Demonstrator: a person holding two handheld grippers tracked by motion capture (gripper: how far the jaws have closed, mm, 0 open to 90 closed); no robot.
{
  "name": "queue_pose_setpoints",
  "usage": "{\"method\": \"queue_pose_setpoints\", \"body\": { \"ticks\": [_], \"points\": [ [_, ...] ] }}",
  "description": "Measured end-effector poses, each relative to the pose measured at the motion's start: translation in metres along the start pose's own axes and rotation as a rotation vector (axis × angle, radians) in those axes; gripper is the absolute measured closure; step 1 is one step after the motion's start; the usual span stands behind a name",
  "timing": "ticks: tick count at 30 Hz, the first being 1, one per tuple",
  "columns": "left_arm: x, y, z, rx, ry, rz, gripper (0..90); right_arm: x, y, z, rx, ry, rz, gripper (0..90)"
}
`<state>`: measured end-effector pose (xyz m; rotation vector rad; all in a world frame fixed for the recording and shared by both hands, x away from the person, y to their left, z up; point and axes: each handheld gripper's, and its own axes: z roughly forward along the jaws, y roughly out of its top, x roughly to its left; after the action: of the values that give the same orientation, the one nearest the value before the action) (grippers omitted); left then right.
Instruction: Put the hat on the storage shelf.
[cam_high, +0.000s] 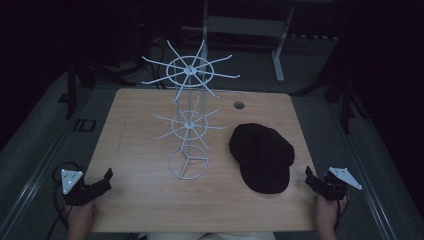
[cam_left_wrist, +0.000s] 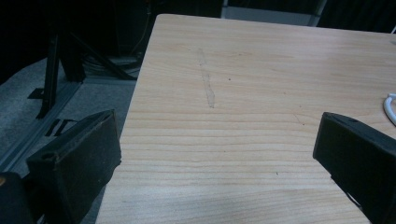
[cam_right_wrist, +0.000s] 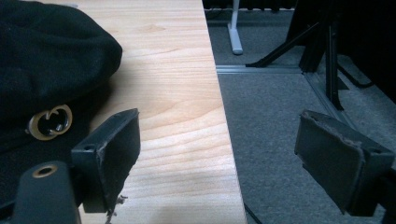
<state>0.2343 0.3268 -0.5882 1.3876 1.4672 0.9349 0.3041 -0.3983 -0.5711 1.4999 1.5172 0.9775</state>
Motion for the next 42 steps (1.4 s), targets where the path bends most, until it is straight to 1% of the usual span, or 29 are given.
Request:
{"method": "queue_pose_setpoints", "body": {
  "ticks": [3,6,9,10,11,12,13,14,15,16,17,18,19,20,22,23,24,25,26,29,30,31,32,34,35,36,37,40,42],
  "points": [
    [0.0,0.0,0.0,0.001,0.001,0.001,1.5,-0.004,0.002,-0.001,0.001,0.017,0.018,13.9],
    [0.0,0.0,0.0,0.0,0.001,0.0,1.4,-0.006,0.006,-0.001,0.008,0.003,0.014,14.0],
    [0.0,0.0,0.0,0.002,0.001,-0.001,1.5,-0.008,0.014,-0.004,0.009,0.045,0.045,13.9],
    [0.0,0.0,0.0,0.002,0.002,-0.002,1.5,-0.008,0.014,-0.004,0.009,0.045,0.045,13.9],
    [0.0,0.0,0.0,0.003,0.001,-0.002,1.4,-0.008,0.016,-0.005,0.015,0.054,0.05,14.0],
    [0.0,0.0,0.0,0.003,0.001,-0.003,1.4,-0.006,0.022,-0.006,0.025,0.075,0.051,13.9],
    [0.0,0.0,0.0,0.002,0.002,-0.003,1.4,-0.006,0.022,-0.006,0.025,0.075,0.051,13.7],
    [0.0,0.0,0.0,0.003,0.002,-0.003,1.4,-0.002,0.031,-0.009,0.019,0.109,0.051,12.7],
    [0.0,0.0,0.0,0.003,0.002,-0.003,1.4,-0.002,0.031,-0.009,0.019,0.109,0.051,12.7],
    [0.0,0.0,0.0,0.002,0.002,-0.003,1.4,0.001,0.04,-0.01,0.04,0.133,0.043,10.9],
    [0.0,0.0,0.0,0.002,0.002,-0.003,1.4,0.001,0.04,-0.01,0.04,0.133,0.043,10.9],
    [0.0,0.0,0.0,0.002,0.002,-0.002,1.4,0.003,0.044,-0.01,0.045,0.146,0.044,10.8],
    [0.0,0.0,0.0,0.002,0.002,-0.003,1.4,0.008,0.052,-0.011,0.038,0.148,0.026,10.2],
    [0.0,0.0,0.0,0.002,0.002,-0.003,1.4,0.008,0.052,-0.011,0.038,0.148,0.026,10.2],
    [0.0,0.0,0.0,0.002,0.001,-0.003,1.4,0.013,0.059,-0.012,0.034,0.141,0.008,12.4],
    [0.0,0.0,0.0,0.002,0.001,-0.003,1.4,0.013,0.062,-0.011,0.056,0.179,0.02,12.4],
    [0.0,0.0,0.0,0.003,0.0,-0.003,1.4,0.013,0.062,-0.011,0.056,0.179,0.02,13.7],
    [0.0,0.0,0.0,0.002,0.0,-0.005,1.4,0.017,0.069,-0.009,0.064,0.195,0.022,13.2],
    [0.0,0.0,0.0,0.003,-0.001,-0.005,1.5,0.023,0.074,-0.009,0.056,0.183,-0.005,13.0],
    [0.0,0.0,0.0,0.003,-0.001,-0.005,1.5,0.025,0.077,-0.009,0.047,0.187,-0.005,13.0],
    [0.0,0.0,0.0,0.002,-0.002,-0.005,1.5,0.026,0.08,-0.008,0.047,0.196,-0.003,13.1],
    [0.0,0.0,0.0,0.003,-0.002,-0.004,1.5,0.031,0.085,-0.006,0.046,0.219,-0.002,13.4],
    [0.0,0.0,0.0,0.002,-0.002,-0.004,1.4,0.033,0.087,-0.005,0.044,0.225,-0.003,13.7],
    [0.0,0.0,0.0,0.003,-0.002,-0.003,1.4,0.038,0.091,-0.002,0.053,0.255,0.013,14.1],
    [0.0,0.0,0.0,0.003,-0.002,-0.003,1.4,0.038,0.091,-0.002,0.053,0.255,0.013,14.1],
    [0.0,0.0,0.0,0.002,-0.002,-0.003,1.4,0.041,0.094,-0.001,0.053,0.269,0.019,14.1],
    [0.0,0.0,0.0,0.003,-0.002,-0.003,1.5,0.047,0.098,0.003,0.061,0.284,0.009,14.3],
    [0.0,0.0,0.0,0.003,-0.003,-0.003,1.4,0.059,0.104,0.008,0.081,0.282,-0.013,14.0],
    [0.0,0.0,0.0,0.003,-0.004,-0.004,1.4,0.067,0.107,0.011,0.08,0.295,-0.036,13.2]
  ]
}}
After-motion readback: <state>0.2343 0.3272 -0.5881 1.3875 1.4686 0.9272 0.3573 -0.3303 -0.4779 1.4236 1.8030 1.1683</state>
